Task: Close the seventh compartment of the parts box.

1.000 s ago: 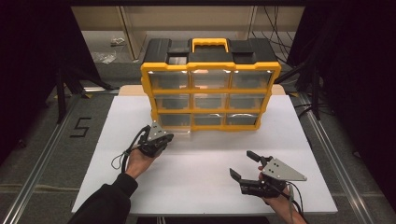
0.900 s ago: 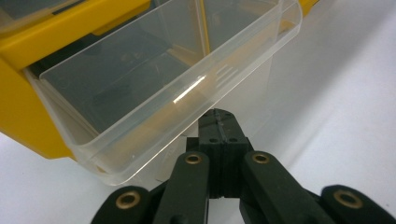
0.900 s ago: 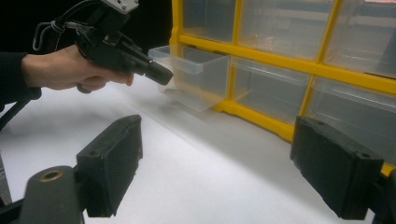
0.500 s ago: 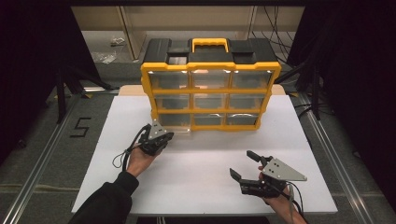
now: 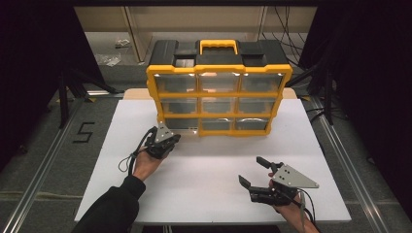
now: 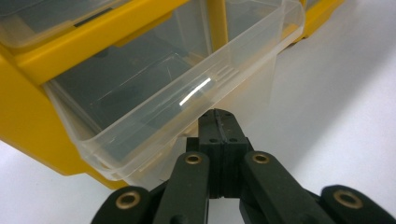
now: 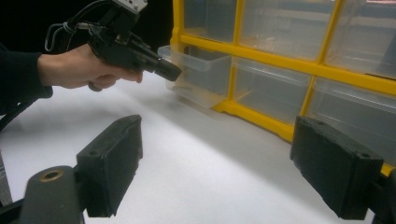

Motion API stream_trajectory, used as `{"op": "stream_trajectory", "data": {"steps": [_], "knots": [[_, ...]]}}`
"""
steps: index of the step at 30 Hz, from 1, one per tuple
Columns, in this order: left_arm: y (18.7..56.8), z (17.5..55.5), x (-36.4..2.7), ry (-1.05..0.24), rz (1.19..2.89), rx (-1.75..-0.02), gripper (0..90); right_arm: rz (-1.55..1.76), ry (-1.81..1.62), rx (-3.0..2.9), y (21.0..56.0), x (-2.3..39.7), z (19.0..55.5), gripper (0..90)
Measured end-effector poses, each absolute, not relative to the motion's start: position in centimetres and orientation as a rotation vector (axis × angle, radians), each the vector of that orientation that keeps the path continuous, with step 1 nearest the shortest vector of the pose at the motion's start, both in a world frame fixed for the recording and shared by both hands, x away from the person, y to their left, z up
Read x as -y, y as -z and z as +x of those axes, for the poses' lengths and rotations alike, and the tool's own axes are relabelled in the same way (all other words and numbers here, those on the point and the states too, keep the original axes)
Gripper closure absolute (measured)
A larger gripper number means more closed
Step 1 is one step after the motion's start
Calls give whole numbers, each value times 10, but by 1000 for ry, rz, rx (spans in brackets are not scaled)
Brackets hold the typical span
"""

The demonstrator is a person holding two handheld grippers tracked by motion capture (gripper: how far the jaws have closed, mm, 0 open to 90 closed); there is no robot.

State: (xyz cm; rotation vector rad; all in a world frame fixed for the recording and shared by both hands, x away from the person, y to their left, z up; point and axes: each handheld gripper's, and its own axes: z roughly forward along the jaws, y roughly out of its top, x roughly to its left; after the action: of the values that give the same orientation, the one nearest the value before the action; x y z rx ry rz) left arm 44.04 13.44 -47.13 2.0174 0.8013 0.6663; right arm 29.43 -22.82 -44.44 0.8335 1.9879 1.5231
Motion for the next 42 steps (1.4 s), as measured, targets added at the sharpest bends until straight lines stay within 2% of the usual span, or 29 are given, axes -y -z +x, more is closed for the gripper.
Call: {"op": "stream_trajectory", "data": {"steps": [42], "knots": [[477,455,-132,-701,1994,-800,896,842,-1528,-1987,445,229,295,179]]}}
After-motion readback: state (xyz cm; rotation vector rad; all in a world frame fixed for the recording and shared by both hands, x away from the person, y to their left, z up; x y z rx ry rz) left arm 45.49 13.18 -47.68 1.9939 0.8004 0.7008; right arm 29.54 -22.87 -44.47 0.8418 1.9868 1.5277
